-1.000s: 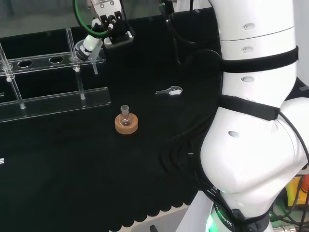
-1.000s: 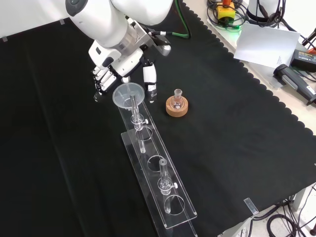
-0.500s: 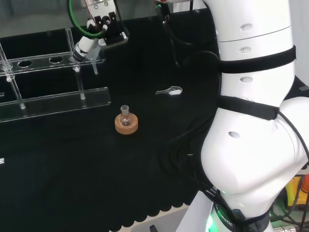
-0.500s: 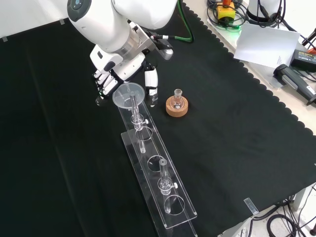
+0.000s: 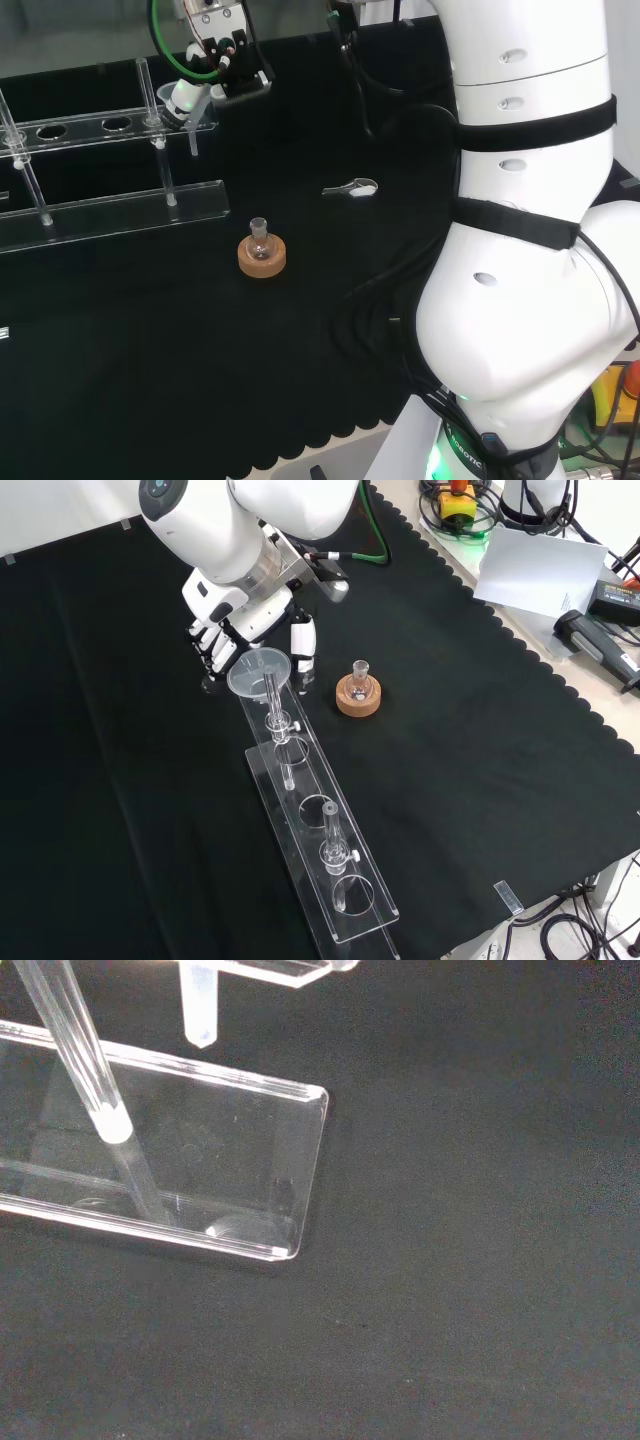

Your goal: Pick up the funnel from the transparent funnel stand.

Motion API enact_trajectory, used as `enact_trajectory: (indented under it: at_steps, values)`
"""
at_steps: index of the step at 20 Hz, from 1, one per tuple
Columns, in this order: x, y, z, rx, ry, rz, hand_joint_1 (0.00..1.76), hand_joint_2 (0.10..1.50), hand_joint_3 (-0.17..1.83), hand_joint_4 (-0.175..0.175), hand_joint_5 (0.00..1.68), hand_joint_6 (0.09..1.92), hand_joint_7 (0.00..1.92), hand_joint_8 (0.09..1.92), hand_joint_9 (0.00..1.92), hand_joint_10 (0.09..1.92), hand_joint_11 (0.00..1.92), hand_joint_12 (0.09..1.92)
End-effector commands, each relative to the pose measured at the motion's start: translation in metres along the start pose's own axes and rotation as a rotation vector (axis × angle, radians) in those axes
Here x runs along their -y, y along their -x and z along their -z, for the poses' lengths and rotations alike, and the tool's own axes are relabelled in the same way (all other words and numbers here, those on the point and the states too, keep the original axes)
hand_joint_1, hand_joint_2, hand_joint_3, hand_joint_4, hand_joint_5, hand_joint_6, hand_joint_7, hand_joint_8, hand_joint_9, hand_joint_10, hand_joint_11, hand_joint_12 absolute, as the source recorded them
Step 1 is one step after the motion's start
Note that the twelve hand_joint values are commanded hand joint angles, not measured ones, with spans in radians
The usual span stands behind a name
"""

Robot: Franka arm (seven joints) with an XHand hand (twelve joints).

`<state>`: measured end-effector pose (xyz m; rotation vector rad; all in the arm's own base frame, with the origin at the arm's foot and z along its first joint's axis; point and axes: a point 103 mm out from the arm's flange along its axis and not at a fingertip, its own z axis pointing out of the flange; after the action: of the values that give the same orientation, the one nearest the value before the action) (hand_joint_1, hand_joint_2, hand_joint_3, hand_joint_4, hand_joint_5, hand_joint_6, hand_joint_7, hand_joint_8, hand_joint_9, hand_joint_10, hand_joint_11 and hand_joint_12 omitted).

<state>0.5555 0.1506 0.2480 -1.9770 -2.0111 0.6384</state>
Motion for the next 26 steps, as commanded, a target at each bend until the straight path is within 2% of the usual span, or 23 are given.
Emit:
enact_trajectory:
  at_steps: [1,13,20,26]
  values:
    - [-0.001,-0.001,0.000,-0.011,0.024,-0.004,0.49,0.76,0.03,-0.030,0.41,0.09,0.54,0.51,0.28,0.74,0.00,1.22]
    - [-0.001,-0.003,0.003,-0.058,0.146,-0.023,0.63,0.80,0.06,0.003,0.61,0.09,0.77,0.49,0.49,0.62,0.00,1.31]
    - [0.003,-0.001,0.004,-0.102,0.224,-0.025,0.68,0.81,0.07,0.011,0.64,0.09,0.81,0.49,0.55,0.58,0.00,1.35]
    - [0.008,0.004,0.016,-0.106,0.277,-0.013,0.71,0.81,0.08,0.017,0.66,0.09,0.83,0.49,0.57,0.56,0.00,1.37]
